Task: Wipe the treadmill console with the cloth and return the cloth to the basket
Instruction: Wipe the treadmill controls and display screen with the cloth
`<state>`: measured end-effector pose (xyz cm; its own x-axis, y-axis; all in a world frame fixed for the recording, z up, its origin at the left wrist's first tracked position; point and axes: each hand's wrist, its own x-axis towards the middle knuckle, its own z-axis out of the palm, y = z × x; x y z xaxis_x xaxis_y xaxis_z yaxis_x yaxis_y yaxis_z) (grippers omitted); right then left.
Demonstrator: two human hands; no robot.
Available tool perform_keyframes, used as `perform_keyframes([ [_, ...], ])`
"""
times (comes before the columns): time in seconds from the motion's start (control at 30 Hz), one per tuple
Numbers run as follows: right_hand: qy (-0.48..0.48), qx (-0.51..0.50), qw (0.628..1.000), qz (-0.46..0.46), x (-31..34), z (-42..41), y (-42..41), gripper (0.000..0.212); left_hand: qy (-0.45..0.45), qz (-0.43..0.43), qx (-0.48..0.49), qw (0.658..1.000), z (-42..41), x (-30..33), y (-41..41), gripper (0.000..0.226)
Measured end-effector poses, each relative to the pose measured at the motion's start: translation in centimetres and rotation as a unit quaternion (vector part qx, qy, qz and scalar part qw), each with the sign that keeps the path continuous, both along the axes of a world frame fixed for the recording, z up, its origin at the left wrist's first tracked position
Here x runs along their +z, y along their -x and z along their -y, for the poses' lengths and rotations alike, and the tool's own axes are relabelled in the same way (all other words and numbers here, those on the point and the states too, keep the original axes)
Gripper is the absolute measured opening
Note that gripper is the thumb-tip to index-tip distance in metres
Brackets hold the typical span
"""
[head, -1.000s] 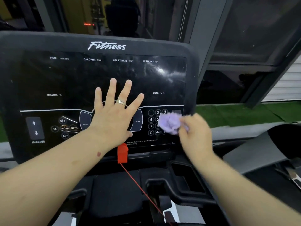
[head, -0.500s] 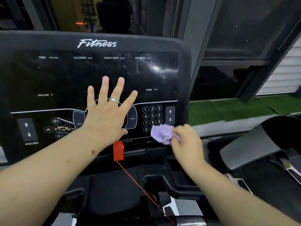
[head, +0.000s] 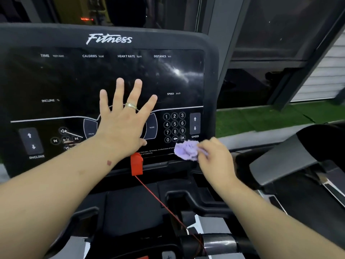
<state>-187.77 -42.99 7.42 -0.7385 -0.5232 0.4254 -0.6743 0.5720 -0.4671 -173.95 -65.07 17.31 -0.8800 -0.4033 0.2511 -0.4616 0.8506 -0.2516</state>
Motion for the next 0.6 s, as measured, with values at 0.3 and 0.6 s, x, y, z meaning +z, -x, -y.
perform_keyframes([
  [0.3, -0.009, 0.064, 0.996, -0.062, 0.3, 3.8, -2.4, 0.014, -0.008, 0.006, 0.011, 1.0, -0.2, 0.0, 0.5, 0.135],
  [0.6, -0.133, 0.186, 0.97, -0.088, 2.3, 2.7, 0.7, 0.014, -0.007, 0.0, 0.001, 1.0, 0.1, 0.0, 0.1, 0.136],
])
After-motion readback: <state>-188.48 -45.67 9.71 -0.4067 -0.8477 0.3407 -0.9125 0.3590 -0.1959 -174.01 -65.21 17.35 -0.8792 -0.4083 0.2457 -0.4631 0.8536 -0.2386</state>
